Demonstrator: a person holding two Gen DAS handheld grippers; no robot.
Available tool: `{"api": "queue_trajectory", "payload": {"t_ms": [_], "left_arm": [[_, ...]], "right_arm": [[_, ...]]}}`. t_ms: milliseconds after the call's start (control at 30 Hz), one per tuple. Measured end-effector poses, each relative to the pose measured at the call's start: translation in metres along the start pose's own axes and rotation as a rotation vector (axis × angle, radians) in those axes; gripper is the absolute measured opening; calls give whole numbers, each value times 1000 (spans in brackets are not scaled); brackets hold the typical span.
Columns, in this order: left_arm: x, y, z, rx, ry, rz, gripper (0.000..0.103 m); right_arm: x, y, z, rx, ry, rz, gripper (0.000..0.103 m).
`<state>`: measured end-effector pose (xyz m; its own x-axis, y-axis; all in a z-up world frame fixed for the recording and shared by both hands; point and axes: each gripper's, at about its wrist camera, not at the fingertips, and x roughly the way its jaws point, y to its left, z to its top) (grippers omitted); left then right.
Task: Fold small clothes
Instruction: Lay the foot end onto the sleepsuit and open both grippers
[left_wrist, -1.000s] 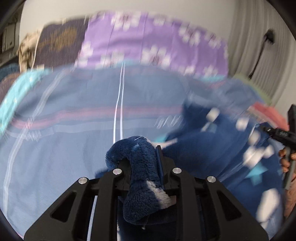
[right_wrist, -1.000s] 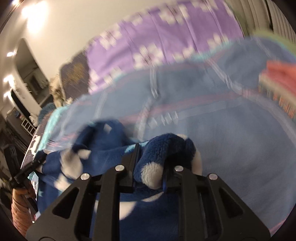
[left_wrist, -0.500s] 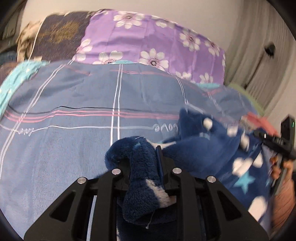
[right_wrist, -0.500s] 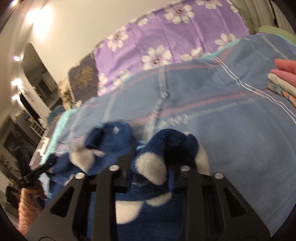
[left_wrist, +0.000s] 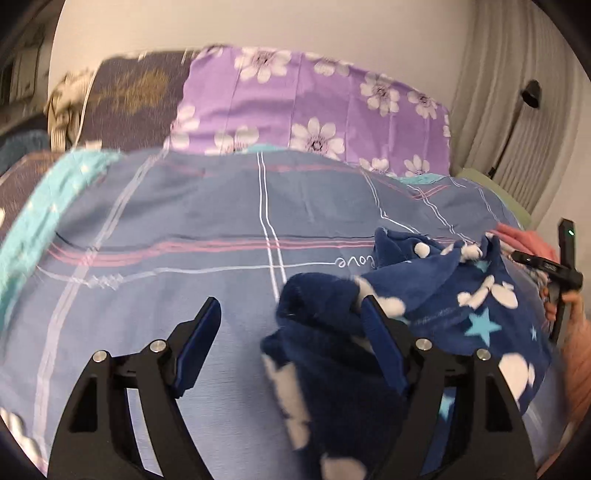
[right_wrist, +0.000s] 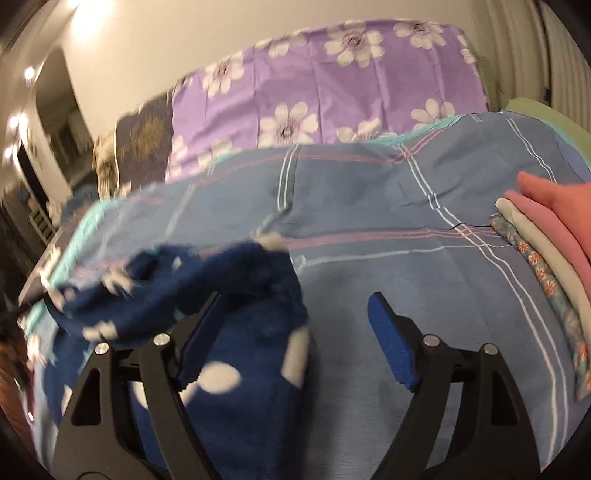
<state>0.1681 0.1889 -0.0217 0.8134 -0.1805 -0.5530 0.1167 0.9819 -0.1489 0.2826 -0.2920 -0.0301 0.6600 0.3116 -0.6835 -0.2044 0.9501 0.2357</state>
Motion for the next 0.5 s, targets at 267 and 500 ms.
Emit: {"api": "queue_trajectory", "payload": {"t_ms": [267, 500], "left_arm": [[74, -11, -1, 224, 153, 8, 79], [88, 17, 38, -37, 39, -31, 79]], "right_arm": [[57, -1, 14, 1, 108, 111, 81], [66, 2, 25, 56, 105, 115, 22]]}}
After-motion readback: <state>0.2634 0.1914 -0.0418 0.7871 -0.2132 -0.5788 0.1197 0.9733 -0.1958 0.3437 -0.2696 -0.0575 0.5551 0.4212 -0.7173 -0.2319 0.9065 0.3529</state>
